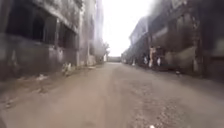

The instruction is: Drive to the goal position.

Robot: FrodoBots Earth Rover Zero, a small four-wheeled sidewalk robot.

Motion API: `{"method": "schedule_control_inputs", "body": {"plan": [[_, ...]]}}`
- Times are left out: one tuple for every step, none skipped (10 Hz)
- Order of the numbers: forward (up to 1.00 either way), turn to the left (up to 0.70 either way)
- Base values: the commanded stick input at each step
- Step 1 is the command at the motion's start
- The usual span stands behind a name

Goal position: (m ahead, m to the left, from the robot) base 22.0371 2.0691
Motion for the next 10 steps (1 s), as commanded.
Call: {"method": "schedule_control_inputs", "body": {"plan": [[1.00, 0.00], [1.00, 0.00], [1.00, 0.00], [1.00, 0.00], [1.00, 0.00], [1.00, 0.00], [1.00, 0.00], [1.00, 0.00], [1.00, 0.00], [1.00, 0.00]]}}
